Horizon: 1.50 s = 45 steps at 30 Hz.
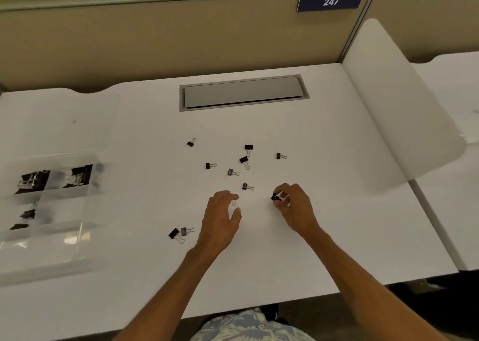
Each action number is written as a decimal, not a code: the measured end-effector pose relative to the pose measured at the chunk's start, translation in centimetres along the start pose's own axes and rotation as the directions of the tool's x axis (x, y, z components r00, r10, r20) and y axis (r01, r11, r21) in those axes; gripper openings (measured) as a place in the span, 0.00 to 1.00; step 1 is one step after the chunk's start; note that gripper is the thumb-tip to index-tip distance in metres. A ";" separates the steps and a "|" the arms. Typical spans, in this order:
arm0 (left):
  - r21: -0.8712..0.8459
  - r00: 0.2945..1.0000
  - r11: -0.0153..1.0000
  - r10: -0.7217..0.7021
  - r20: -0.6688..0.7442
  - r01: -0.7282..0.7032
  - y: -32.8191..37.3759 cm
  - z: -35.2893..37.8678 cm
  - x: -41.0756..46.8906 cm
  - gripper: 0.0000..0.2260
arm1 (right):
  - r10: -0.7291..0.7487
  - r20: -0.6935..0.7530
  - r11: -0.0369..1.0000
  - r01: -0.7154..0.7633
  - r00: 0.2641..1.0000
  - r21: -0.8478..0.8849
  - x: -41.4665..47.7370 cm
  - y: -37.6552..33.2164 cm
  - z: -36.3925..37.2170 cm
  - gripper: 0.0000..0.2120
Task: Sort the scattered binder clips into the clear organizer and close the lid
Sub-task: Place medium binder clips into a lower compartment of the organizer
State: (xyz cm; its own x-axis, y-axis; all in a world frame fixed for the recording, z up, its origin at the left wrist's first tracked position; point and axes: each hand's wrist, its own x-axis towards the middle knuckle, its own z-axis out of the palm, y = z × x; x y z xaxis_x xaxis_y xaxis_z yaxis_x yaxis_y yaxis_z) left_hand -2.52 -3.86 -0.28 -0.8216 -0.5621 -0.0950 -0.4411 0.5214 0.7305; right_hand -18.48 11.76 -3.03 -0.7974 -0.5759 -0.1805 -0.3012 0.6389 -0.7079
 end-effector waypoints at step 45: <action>0.161 0.889 0.975 -0.066 -0.454 0.154 -19.5 -25.1 -8.7 0.19 | -0.035 0.413 0.648 -0.294 0.910 0.703 -2.6 -28.0 19.5 0.11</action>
State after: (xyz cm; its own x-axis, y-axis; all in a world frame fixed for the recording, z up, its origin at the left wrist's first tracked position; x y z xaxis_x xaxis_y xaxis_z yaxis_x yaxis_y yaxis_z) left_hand 22.26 -25.27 3.21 -0.5372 -0.8252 0.1745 -0.6151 0.5249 0.5884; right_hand 2.22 -14.62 3.95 -0.4997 -0.7567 -0.4215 0.4069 0.2245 -0.8854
